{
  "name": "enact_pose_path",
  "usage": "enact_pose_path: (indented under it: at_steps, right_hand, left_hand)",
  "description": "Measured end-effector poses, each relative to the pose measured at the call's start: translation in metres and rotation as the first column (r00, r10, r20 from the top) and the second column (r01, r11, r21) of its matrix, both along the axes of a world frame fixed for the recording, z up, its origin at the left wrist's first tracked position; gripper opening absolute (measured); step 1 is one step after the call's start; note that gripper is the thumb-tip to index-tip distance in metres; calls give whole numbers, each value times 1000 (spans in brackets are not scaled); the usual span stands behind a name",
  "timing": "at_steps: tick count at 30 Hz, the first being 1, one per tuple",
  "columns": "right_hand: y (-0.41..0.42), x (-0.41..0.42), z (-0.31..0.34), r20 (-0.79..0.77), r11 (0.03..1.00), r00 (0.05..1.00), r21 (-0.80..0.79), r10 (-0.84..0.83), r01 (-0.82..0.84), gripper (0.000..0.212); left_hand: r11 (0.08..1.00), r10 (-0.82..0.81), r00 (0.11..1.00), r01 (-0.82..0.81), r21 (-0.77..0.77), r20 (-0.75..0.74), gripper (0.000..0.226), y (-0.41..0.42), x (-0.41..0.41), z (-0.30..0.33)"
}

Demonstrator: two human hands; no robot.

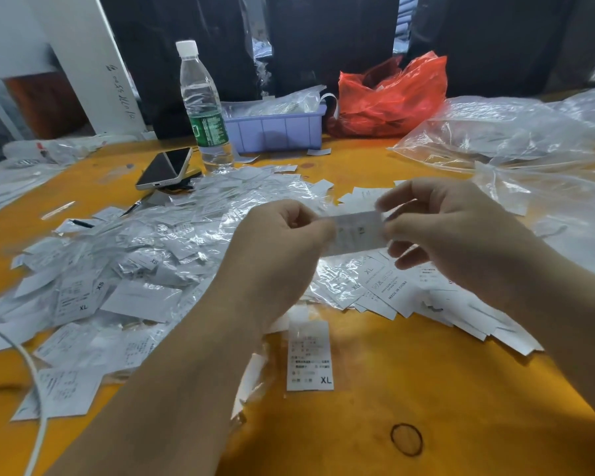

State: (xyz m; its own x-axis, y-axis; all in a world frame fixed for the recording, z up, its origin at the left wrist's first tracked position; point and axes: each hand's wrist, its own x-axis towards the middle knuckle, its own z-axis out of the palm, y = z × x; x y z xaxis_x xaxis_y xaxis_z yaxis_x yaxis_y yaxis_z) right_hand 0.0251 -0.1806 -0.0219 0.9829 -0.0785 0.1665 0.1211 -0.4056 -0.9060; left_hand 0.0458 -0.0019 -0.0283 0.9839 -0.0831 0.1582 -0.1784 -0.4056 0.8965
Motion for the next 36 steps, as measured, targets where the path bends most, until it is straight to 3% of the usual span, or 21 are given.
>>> enact_pose_path:
  at_steps: [2,4,6,9,13,17,20,23,26,29,32,36]
  right_hand:
    - [-2,0,-3,43,931,999,-363,-19,33,24]
    - [-3,-1,-7,-48,819,999,-573,11,-36,36]
    - [-4,-2,-11,-167,733,986,-671,4,-117,52]
    - [-4,-1,-13,-211,763,977,-626,34,-162,52]
    - [-4,0,-16,-144,821,988,-557,57,-129,37]
    - [-3,1,-11,-33,962,995,-253,99,-104,33]
    - [2,-8,-3,29,984,985,-50,171,-170,34]
    - [9,-18,0,72,979,976,-11,204,-204,40]
    - [9,-31,2,101,978,974,-68,204,-198,42]
    - [-2,-49,0,237,954,967,-301,91,-16,33]
    - [-19,-67,-2,398,801,918,-545,-13,248,28]
    - [-49,-90,-8,344,622,927,-697,-147,357,32]
  left_hand:
    - [965,141,988,-152,215,67,12,8,6,-1]
    - [892,231,969,-248,378,92,4,16,10,0]
    - [817,280,956,-288,500,93,14,21,13,0]
    - [755,281,948,-316,574,153,40,24,13,-1]
    - [833,176,963,-256,491,203,32,10,4,-1]
    - [956,-63,997,47,288,46,27,-4,-5,-6]
    - [973,-183,982,186,134,-36,32,-10,-12,-8]
    - [976,-217,976,216,30,30,28,-13,-13,-7]
    - [978,-204,972,207,-18,120,22,-14,-17,-5]
    - [976,-213,962,219,-15,173,15,-16,-23,-2]
    - [953,-292,940,301,-28,179,12,-23,-33,-1]
    - [896,-438,878,444,10,193,16,-37,-48,-7]
